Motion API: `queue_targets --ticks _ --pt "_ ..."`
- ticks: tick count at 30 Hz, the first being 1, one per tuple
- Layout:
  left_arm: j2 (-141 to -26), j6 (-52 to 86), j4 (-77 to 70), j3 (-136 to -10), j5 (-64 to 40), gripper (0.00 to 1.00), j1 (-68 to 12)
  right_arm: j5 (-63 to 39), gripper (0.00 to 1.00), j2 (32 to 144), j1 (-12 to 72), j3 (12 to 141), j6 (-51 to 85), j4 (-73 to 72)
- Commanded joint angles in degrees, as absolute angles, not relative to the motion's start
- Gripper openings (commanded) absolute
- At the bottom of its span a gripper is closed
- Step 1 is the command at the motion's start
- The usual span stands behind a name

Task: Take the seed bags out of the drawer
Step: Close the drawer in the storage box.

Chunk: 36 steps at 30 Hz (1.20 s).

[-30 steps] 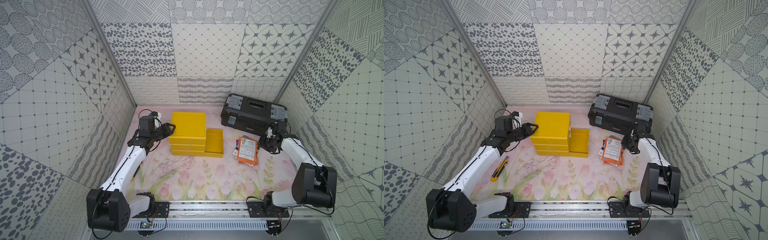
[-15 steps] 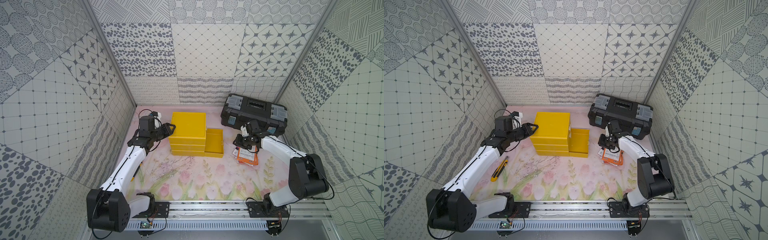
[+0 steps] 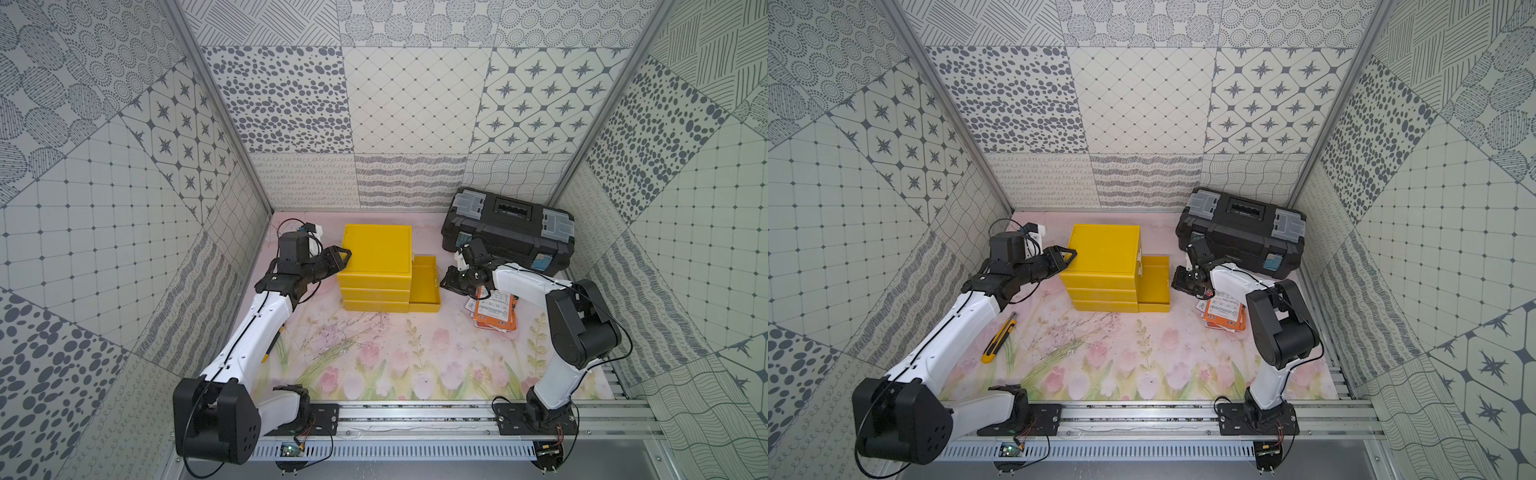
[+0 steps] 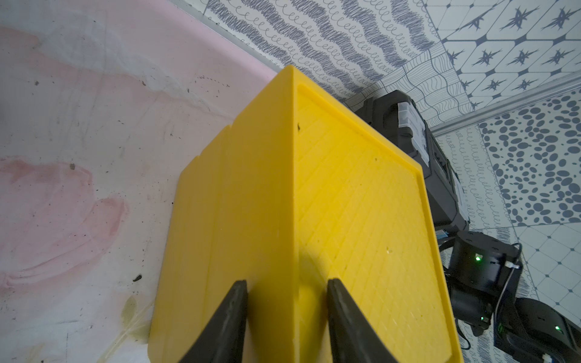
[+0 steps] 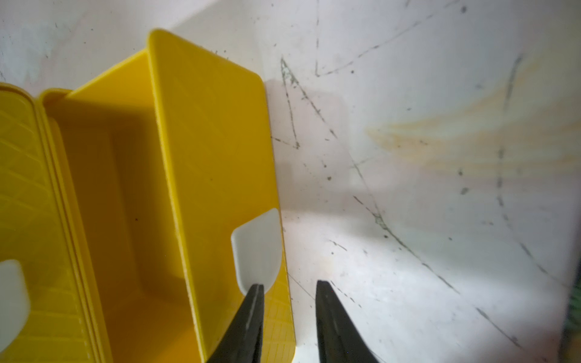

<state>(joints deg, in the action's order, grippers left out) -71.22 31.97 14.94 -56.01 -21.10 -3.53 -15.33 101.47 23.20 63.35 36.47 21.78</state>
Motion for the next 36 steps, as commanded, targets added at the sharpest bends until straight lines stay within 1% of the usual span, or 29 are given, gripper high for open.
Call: queue_targets --ticks 1,13,22,31,33,36 --pt "-72.47 31.03 35.86 -54.15 -24.53 0.43 -3.27 -17.96 0.34 103.76 24.90 65.62 39.48 16.87" --pt "-72.66 31.17 35.51 -53.96 -25.13 0.44 -3.32 -24.82 0.33 110.85 29.12 70.65 47.07 9.26" --pt "-72.77 31.21 35.46 -53.88 -24.86 0.43 -3.38 -29.10 0.33 114.31 30.78 71.39 51.20 4.05" --pt "-72.25 30.19 36.32 -55.35 -23.66 0.43 -3.21 -26.12 0.34 109.48 29.52 68.94 46.95 7.85" --pt "-71.49 29.26 38.26 -57.44 -22.33 0.43 -2.87 -24.58 0.37 107.13 28.56 68.27 44.73 10.11" --pt "-69.22 28.83 40.87 -61.93 -21.81 0.44 -1.69 -21.62 0.44 102.28 26.44 66.66 40.75 13.44"
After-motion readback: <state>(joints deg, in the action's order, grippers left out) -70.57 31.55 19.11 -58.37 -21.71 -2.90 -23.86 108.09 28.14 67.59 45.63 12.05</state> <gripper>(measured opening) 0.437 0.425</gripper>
